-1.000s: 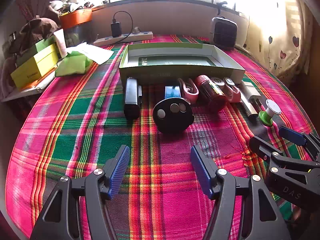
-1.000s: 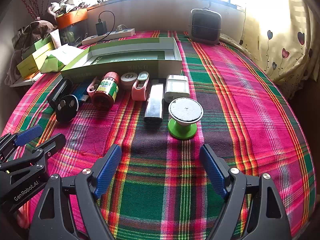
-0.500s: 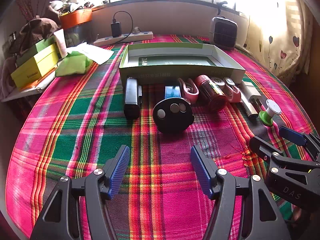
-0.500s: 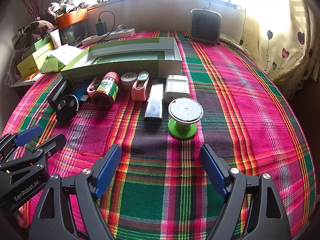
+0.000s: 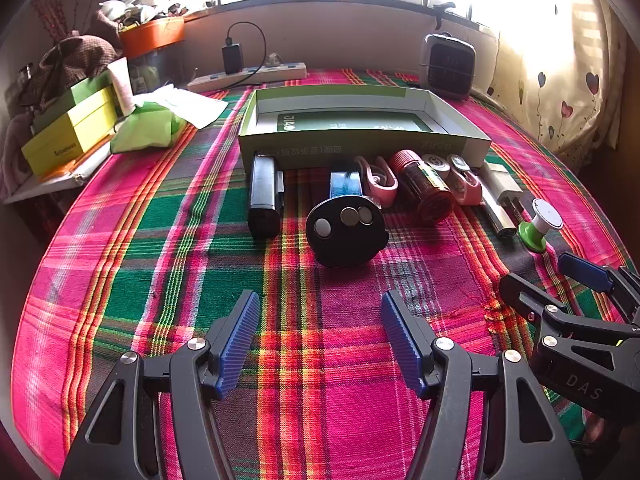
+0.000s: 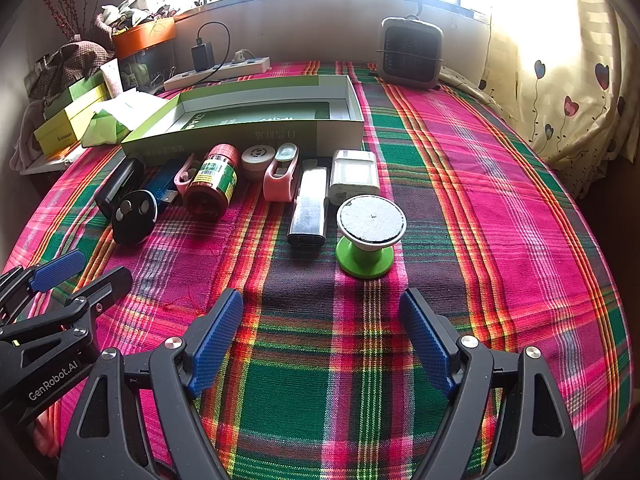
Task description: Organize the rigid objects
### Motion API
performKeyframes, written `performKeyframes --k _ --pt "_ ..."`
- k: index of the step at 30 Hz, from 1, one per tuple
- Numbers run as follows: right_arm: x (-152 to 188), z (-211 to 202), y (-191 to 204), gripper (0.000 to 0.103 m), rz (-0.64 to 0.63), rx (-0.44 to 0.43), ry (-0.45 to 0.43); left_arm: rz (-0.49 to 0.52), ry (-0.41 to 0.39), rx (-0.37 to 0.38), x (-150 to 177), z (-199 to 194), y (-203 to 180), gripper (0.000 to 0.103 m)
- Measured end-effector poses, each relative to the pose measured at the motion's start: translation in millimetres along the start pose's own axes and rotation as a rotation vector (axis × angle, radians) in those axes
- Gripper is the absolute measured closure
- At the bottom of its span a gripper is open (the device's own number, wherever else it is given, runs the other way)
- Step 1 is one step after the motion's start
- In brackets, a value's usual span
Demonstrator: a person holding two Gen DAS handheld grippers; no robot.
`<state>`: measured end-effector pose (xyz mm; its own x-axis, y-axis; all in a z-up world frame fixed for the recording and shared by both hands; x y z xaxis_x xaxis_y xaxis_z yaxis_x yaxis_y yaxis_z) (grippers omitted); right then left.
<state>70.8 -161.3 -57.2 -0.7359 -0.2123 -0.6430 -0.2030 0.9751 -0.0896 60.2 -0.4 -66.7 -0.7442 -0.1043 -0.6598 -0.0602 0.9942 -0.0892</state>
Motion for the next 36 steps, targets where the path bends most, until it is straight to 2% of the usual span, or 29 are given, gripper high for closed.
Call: performKeyframes --k 9,15,20,26,33,36 --pt "5 0 -4 0.022 -0.028 -0.039 -0.01 0.003 0.009 0.015 -4 -2 3 0.04" --pt "1 0 -14 0.022 -0.02 -0.046 -0.005 -0.049 0.032 0.105 -14 -1 10 0.04" --pt "-6 5 -33 0.022 0.003 -0.039 0.013 0.008 0.049 0.125 -19 7 5 0.04" --pt "-16 15 -41 0.022 0.001 -0.065 0.041 -0.009 0.073 0.204 -30 15 -4 0.04" --pt "-25 25 -45 0.023 -0.012 -0.06 0.051 -0.004 0.076 0.182 -41 28 -7 0.04" --pt "-28 27 -44 0.028 -0.024 -0.063 0.05 -0.008 0.075 0.181 -43 30 -7 0.04"
Point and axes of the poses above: each gripper's, at about its wrist camera, not at the fingertips, and z roughly the way its jaws point, y to its left, x to its underside, the point moved 9 cm from there along z, roughly the way its jaws point, and after that the axes turned 8 degrees about -z, right-handed, at the moved point
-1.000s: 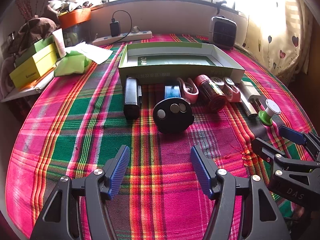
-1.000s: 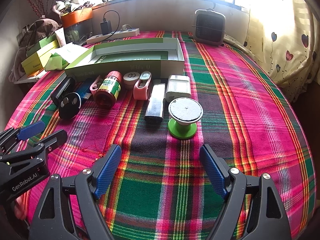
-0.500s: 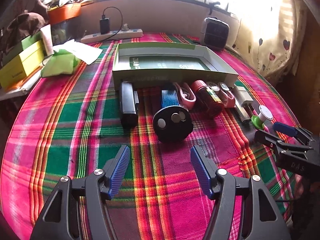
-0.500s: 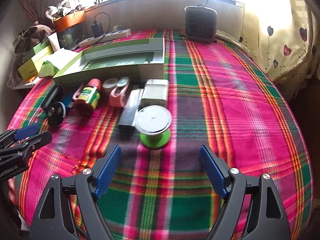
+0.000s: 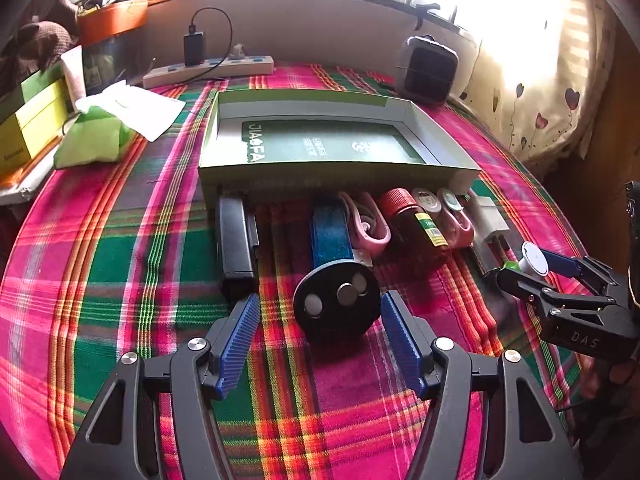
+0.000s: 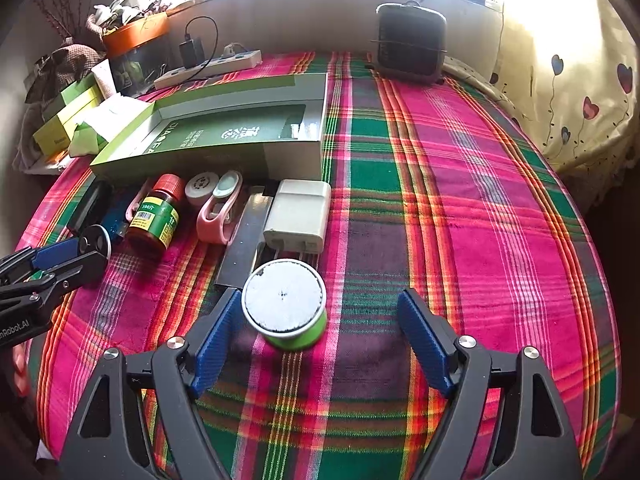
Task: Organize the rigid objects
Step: 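Grasp the green-based spool with the right tool while the left tool grasps the black round fob, then carry both items into the green box and release the spool from the right tool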
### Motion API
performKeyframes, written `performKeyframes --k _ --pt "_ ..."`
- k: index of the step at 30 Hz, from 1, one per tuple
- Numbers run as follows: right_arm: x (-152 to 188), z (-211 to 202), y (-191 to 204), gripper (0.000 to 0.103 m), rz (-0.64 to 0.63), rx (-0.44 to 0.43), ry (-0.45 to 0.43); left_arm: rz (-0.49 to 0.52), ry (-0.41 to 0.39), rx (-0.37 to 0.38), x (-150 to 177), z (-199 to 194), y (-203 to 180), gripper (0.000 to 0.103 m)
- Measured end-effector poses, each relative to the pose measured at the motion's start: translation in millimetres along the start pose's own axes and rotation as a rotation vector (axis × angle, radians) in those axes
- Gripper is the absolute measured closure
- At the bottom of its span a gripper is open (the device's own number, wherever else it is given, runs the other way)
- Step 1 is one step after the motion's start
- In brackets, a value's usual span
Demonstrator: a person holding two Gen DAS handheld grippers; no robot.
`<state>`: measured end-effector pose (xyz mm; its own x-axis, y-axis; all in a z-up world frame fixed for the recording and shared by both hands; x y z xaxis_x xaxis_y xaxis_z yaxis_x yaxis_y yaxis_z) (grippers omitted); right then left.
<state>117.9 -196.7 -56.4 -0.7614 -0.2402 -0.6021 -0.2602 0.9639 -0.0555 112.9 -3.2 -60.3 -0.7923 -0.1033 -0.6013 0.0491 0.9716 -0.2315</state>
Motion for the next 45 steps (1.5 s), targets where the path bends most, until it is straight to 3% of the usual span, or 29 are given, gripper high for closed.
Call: performKeyframes --k 6,10,16,23,33,45 --pt "-3 0 0 0.041 -0.008 -0.005 -0.012 -0.03 -0.005 0.02 -4 1 4 0.045" --pt "-4 -2 4 0.057 -0.015 -0.016 -0.021 -0.028 -0.005 0.025 -4 1 4 0.06" --pt "-3 -4 7 0.069 -0.022 -0.022 -0.027 -0.033 -0.003 0.035 -3 0 6 0.07" --pt "-2 -6 8 0.069 0.001 -0.029 -0.034 -0.033 -0.008 0.043 -1 -4 7 0.078" --pt "-17 -22 19 0.069 -0.005 -0.041 -0.079 -0.035 -0.032 0.055 -8 -17 10 0.078" --pt "-57 -28 35 0.069 -0.037 -0.072 -0.115 -0.023 -0.085 0.078 -54 -32 14 0.078"
Point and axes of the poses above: each gripper's, at about its wrist camera, not at the fingertips, and z roughly the way its jaws point, y to its left, x to its underside, the point moved 9 cm from there along z, roughly the way its jaws point, and after that the axes turned 8 degrees about -z, right-handed, at the moved point
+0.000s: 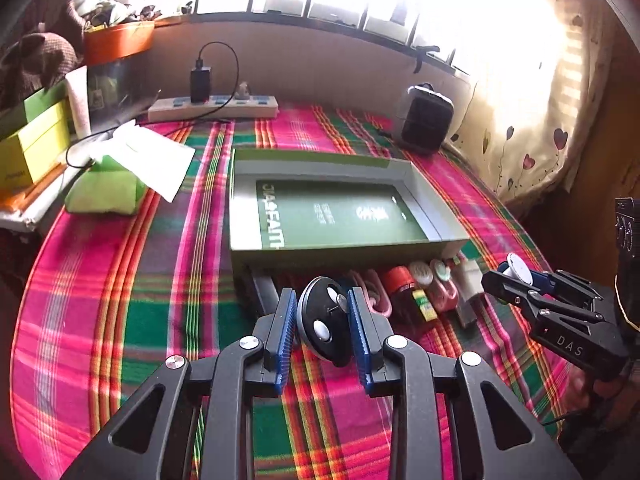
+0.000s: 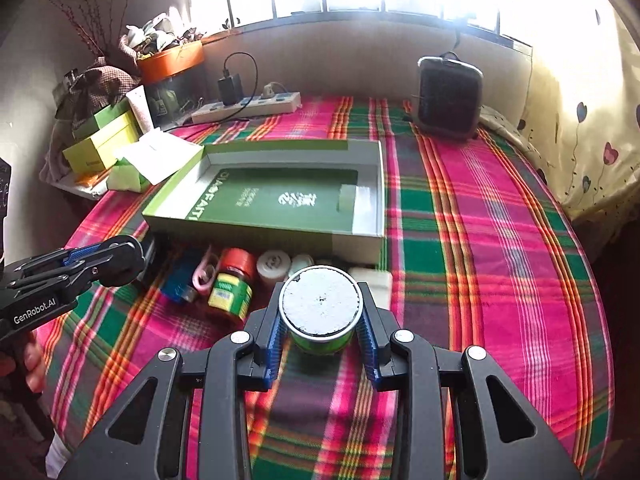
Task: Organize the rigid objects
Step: 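Carry both items into the green box and release the spool from the right tool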
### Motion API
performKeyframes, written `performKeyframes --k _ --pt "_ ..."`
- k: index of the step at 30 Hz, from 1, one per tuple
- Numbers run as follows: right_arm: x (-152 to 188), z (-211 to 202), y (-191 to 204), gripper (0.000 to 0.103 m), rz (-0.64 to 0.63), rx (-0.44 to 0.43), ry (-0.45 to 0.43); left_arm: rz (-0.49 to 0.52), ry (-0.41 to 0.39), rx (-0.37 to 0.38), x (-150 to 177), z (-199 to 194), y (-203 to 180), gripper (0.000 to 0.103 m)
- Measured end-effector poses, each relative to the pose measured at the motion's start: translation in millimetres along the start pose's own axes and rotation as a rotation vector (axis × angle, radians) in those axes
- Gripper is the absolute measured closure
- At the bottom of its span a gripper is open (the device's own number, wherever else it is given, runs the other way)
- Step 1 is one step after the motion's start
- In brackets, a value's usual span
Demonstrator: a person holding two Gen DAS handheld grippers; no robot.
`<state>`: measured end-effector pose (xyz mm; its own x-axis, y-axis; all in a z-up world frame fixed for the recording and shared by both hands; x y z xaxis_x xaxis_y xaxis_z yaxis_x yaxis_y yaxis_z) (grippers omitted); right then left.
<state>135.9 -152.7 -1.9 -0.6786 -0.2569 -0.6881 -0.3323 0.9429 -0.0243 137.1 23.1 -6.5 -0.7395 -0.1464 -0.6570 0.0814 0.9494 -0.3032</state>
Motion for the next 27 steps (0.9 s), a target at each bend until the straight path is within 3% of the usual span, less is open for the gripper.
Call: performKeyframes --k 15,27 --pt "-59 50 11 0.069 -0.028 -0.042 0.014 -0.015 0.013 -0.016 -51 46 16 0.078" --pt "-73 96 13 0.069 -0.028 -0.044 0.064 0.005 0.058 -0.046 -56 84 23 0.078"
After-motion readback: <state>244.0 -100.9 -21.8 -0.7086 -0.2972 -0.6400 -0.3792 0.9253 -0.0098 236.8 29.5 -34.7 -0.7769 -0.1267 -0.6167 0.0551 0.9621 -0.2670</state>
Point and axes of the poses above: each gripper's, at about its wrist camera, not at the fingertips, and z roughly the way its jaws point, y to its left, x to its underside, the point moved 9 cm from there along z, roughly the way its jaws point, and after that the axes turned 8 degrees about -z, right-handed, at the moved point
